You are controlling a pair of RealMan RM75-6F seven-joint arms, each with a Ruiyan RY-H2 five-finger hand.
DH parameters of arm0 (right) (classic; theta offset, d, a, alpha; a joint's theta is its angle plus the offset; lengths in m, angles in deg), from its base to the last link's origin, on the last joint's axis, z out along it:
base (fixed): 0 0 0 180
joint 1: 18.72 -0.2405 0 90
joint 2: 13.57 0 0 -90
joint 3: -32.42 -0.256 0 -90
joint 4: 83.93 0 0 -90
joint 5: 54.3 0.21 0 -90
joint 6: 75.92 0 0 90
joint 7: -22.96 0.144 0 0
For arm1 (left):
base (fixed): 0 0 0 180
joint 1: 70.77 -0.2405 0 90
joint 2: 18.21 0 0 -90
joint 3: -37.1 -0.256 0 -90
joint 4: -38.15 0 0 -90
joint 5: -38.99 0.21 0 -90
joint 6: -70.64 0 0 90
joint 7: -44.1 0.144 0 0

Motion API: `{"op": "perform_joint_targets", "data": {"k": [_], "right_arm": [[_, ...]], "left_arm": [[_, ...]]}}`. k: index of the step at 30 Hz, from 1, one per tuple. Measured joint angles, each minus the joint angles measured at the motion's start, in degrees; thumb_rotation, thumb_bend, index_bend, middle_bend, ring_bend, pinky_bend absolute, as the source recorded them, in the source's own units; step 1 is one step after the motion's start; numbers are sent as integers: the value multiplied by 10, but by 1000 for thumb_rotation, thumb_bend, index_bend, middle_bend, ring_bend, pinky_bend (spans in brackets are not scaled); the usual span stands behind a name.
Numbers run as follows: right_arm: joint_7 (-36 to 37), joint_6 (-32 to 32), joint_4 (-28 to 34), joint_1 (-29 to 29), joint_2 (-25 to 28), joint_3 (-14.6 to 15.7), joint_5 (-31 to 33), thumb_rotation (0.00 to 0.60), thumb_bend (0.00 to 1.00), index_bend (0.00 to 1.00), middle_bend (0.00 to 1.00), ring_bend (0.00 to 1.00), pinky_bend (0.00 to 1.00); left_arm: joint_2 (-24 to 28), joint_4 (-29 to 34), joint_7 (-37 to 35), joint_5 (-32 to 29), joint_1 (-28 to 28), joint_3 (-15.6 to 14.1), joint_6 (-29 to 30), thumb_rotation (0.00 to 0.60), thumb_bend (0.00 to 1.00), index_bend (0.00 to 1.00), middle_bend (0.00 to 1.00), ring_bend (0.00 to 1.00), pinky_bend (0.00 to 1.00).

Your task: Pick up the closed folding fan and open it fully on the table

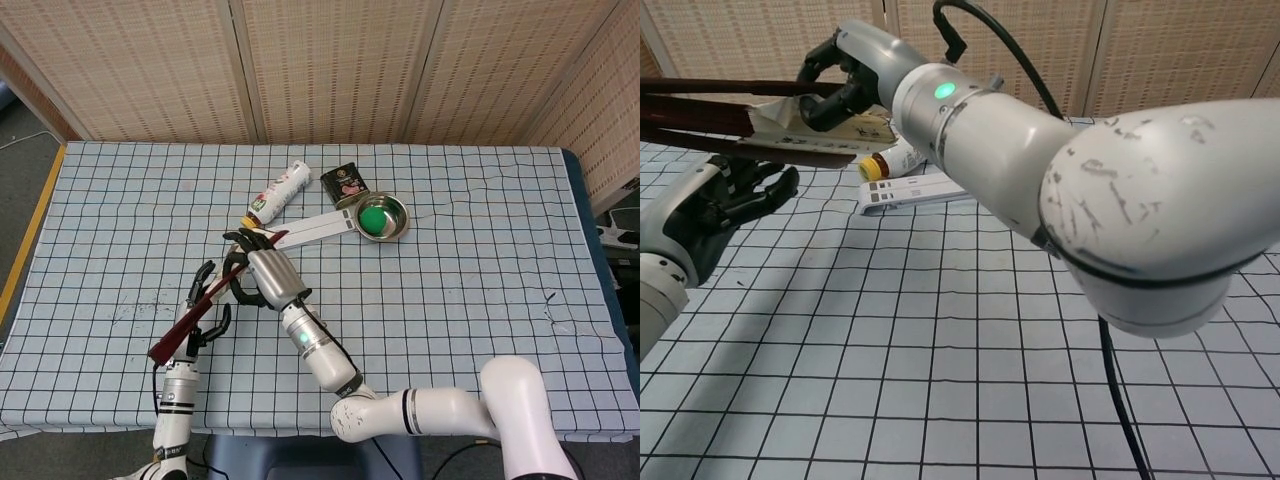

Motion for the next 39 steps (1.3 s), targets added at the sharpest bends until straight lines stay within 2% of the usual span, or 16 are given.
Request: {"op": "perform_joint_targets", "data": {"k": [9,18,22,28,31,39], "right_arm": [[3,-5,-4,7,-13,4,-6,600,707,694,109,0,71],[3,-7,-18,9,-26,3,-11,600,707,693,108,0,71],[5,-10,-20,10,-29,1,-15,600,707,689,108,0,71],[7,-11,-19,15,-27,-4,-19,600,707,685,108,0,71],[7,-12,-14,18,-23,-5,-19,600,707,682,108,0,71],[2,-15,18,34,6,-2,-23,600,708,682,108,0,71]], "left_arm": [[-11,-21,-2,-11,-2,9,-3,515,460,73,0,0,142],[-24,-15,11,-22,8,35,-3,576,461,255,0,0,142],[-26,-6,21,-28,10,42,-3,600,471,413,0,0,142],[-30,-9,23,-29,10,45,2,600,598,589,3,0,144],[-31,-12,23,-28,10,47,4,600,630,620,27,0,145],[-29,-28,17,-28,9,53,6,600,612,622,55,0,147]]}}
